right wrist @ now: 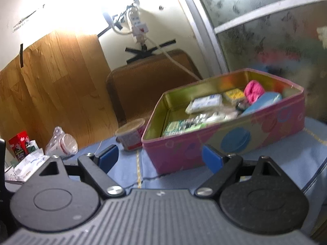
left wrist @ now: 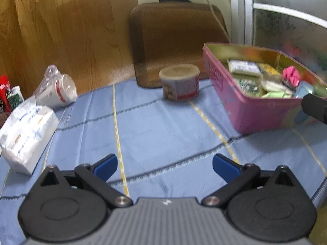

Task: Organize soft objects

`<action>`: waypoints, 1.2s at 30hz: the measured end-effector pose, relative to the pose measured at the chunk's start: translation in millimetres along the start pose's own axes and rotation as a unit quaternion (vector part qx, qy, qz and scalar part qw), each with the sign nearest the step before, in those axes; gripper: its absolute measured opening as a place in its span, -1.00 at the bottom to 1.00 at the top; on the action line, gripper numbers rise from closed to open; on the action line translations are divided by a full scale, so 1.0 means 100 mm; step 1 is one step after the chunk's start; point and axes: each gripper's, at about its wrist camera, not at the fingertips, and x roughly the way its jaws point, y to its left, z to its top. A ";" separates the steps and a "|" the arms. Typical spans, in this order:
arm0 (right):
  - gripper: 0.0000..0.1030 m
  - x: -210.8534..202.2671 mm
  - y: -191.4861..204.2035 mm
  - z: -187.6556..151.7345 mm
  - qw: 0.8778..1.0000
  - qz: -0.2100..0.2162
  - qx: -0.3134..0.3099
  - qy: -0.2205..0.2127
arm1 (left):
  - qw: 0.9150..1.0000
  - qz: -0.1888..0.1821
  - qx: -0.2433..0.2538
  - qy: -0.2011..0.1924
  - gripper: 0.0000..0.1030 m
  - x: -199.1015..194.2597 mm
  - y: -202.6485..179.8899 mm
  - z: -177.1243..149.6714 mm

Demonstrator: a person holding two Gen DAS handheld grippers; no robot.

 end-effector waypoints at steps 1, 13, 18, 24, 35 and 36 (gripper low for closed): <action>0.77 -0.03 0.00 0.03 1.000 -0.004 -0.002 -0.006 | 1.000 -0.003 0.002 -0.005 0.99 -0.02 -0.01 0.02; 0.79 -0.37 0.02 0.23 0.998 -0.032 -0.014 -0.057 | 0.997 -0.041 0.010 -0.061 0.99 -0.26 -0.13 0.22; 0.79 -0.34 0.08 0.21 0.998 -0.028 -0.024 -0.050 | 0.996 -0.042 0.014 -0.077 0.99 -0.36 -0.15 0.21; 0.80 -0.33 0.11 0.19 0.998 -0.025 -0.031 -0.050 | 0.996 -0.044 0.008 -0.075 0.99 -0.38 -0.11 0.19; 0.80 -0.30 0.09 0.17 0.999 -0.021 -0.026 -0.043 | 0.997 -0.039 0.016 -0.071 0.99 -0.39 -0.17 0.15; 0.80 -0.31 0.08 0.17 0.999 -0.021 -0.025 -0.043 | 0.997 -0.039 0.017 -0.071 0.99 -0.39 -0.18 0.15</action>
